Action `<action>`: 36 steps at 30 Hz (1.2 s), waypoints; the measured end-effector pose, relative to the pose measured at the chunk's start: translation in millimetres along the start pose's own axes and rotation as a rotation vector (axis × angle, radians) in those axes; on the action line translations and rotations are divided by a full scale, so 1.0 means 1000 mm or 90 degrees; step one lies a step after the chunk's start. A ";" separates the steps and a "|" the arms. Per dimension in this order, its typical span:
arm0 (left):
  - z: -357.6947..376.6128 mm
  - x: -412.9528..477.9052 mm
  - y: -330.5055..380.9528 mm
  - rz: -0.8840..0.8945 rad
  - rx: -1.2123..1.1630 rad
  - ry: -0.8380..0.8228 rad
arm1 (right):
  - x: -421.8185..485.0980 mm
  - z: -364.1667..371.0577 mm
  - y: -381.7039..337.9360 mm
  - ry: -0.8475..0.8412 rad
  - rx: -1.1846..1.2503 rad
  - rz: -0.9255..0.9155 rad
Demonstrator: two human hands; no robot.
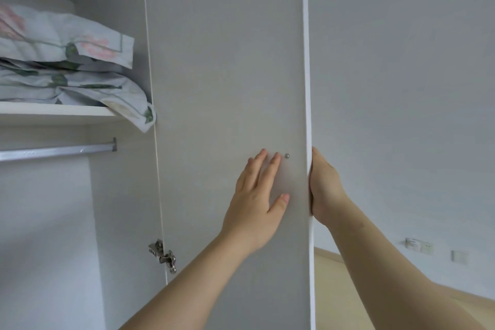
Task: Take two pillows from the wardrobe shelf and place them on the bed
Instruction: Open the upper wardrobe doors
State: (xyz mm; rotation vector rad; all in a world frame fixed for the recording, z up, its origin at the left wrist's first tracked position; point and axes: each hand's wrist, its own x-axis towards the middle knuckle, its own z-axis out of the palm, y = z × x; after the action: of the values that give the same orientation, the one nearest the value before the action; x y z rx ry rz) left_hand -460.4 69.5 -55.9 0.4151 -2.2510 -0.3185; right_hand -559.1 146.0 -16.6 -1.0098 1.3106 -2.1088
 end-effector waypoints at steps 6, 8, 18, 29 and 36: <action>-0.007 -0.002 -0.004 0.001 -0.068 0.047 | -0.003 0.001 0.007 0.181 -0.161 -0.178; -0.016 -0.013 -0.005 -0.009 -0.102 0.095 | -0.011 0.007 0.010 0.235 -0.234 -0.286; -0.102 -0.068 -0.036 -0.080 -0.069 0.316 | -0.029 0.087 0.042 0.087 -0.350 -0.503; -0.231 -0.179 -0.078 -0.233 0.160 0.432 | -0.095 0.261 0.083 -0.232 -0.194 -0.400; -0.303 -0.236 -0.091 -0.295 0.313 0.475 | -0.140 0.347 0.093 -0.329 -0.122 -0.356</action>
State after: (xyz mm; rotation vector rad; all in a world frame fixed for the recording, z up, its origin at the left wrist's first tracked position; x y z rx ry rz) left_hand -66.5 51.7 -53.7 1.1147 -1.4562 0.1590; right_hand -201.2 8.1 -51.3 -2.0316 1.0541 -1.8846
